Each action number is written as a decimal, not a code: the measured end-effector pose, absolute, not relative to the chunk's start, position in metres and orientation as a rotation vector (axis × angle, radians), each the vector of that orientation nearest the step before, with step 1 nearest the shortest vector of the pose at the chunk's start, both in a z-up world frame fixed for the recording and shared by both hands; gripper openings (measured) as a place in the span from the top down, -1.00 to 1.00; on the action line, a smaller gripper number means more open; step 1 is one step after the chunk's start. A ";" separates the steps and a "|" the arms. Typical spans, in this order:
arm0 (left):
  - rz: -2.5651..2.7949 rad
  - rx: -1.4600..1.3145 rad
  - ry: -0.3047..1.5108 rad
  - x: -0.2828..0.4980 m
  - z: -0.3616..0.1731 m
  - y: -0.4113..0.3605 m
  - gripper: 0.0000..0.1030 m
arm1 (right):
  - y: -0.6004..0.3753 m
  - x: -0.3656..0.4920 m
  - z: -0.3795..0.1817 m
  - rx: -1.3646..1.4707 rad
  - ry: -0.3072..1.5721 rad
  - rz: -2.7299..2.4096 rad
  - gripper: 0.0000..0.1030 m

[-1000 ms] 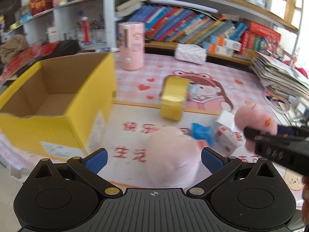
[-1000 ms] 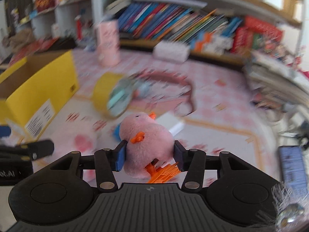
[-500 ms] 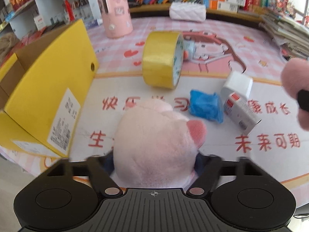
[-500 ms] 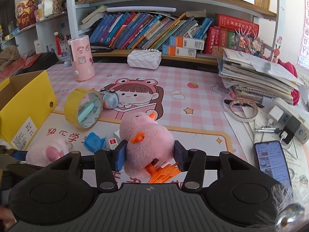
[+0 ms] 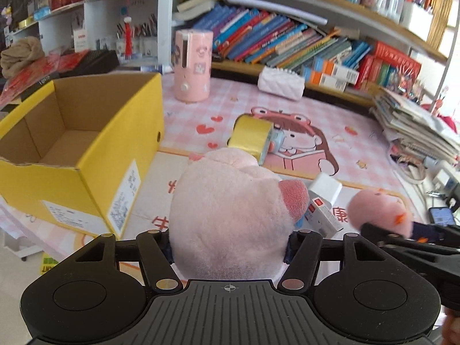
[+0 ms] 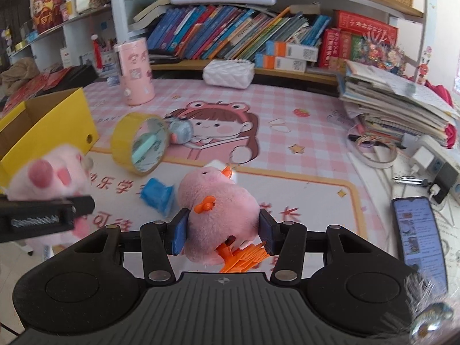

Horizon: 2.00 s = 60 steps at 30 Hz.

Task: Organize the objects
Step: 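Carry both pink plush pigs toward the yellow cardboard box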

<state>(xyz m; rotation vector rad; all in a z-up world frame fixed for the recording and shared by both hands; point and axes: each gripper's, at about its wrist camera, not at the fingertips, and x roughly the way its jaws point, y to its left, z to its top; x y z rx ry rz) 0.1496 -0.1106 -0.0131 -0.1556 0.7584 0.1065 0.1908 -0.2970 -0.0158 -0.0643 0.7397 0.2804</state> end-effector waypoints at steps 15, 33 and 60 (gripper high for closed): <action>0.074 -0.171 0.691 0.095 0.003 -0.033 -0.20 | -0.223 0.145 -0.004 -0.068 0.750 0.271 0.08; 0.075 -0.197 0.750 0.017 -0.007 0.090 -0.20 | -0.098 0.051 -0.014 -0.078 0.813 0.291 0.08; 0.109 -0.210 0.701 -0.029 0.001 0.159 -0.20 | -0.017 0.007 -0.015 -0.089 0.845 0.350 0.08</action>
